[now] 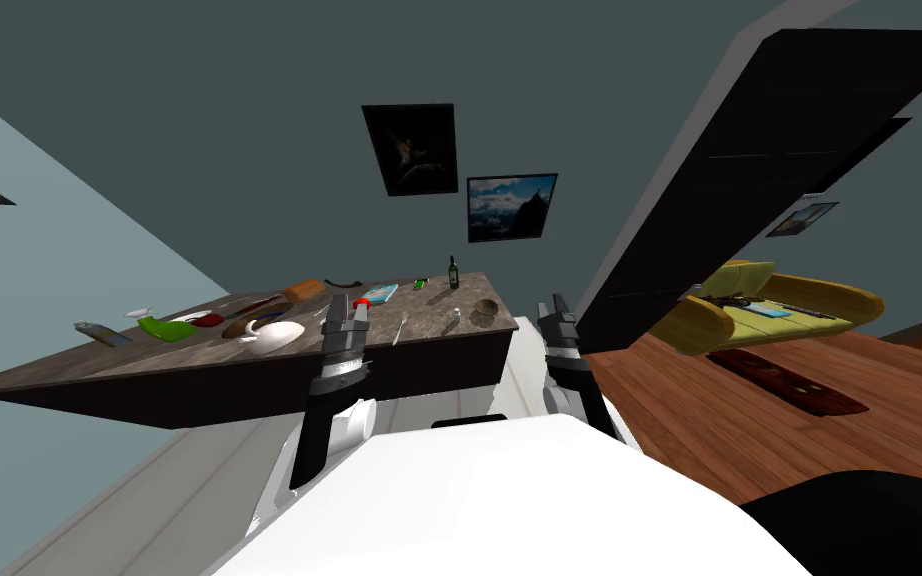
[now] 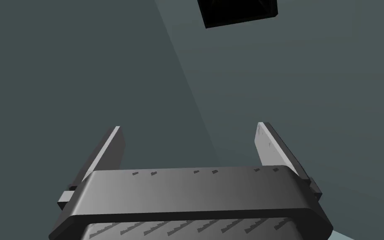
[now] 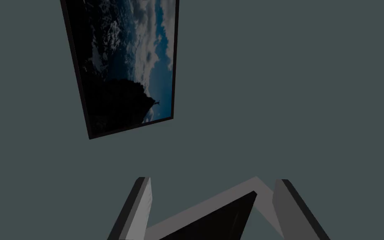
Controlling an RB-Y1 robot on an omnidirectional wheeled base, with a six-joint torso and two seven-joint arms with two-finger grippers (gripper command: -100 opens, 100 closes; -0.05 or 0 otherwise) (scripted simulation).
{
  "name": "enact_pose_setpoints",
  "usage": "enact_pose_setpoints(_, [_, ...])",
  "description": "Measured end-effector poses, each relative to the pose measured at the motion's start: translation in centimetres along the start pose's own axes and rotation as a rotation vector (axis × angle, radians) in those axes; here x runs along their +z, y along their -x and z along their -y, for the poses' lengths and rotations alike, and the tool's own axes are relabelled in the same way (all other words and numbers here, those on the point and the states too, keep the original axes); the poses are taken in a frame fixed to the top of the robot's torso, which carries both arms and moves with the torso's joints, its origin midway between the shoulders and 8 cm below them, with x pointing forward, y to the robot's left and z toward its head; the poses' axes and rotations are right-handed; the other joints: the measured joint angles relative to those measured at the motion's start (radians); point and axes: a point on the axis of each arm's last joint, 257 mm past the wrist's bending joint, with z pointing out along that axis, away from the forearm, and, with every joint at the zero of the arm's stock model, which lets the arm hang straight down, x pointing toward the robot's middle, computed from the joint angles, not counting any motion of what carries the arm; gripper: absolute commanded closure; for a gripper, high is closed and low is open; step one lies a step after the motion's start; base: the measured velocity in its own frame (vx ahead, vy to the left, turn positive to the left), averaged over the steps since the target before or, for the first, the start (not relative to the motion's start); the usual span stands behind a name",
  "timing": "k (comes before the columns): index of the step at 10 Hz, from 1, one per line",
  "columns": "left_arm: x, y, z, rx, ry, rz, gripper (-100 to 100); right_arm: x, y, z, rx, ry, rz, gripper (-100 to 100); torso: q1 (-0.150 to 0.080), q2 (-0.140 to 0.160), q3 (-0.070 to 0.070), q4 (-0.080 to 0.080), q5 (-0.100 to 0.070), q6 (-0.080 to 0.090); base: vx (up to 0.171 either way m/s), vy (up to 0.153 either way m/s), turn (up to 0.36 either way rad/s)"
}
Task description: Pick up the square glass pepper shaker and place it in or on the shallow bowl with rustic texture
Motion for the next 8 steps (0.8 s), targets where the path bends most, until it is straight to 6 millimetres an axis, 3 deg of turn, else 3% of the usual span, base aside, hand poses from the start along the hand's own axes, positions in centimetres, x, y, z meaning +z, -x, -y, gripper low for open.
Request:
enact_pose_setpoints(4, [0.0, 0.0, 0.0, 0.0, 0.0, 0.0, 0, -0.2, -0.1, 1.5, -0.113, -0.035, -0.092, -100, 0.003, 0.0, 0.0, 0.0, 0.001, 0.0, -0.002, 0.042, 0.079])
enact_pose_setpoints(8, [0.0, 0.0, 0.0, 0.0, 0.0, 0.0, 0, -0.3, 0.8, 4.7, -0.28, -0.094, -0.159, -100, 0.006, 0.0, 0.0, 0.0, 0.001, 0.0, 0.0, 0.081, 0.122])
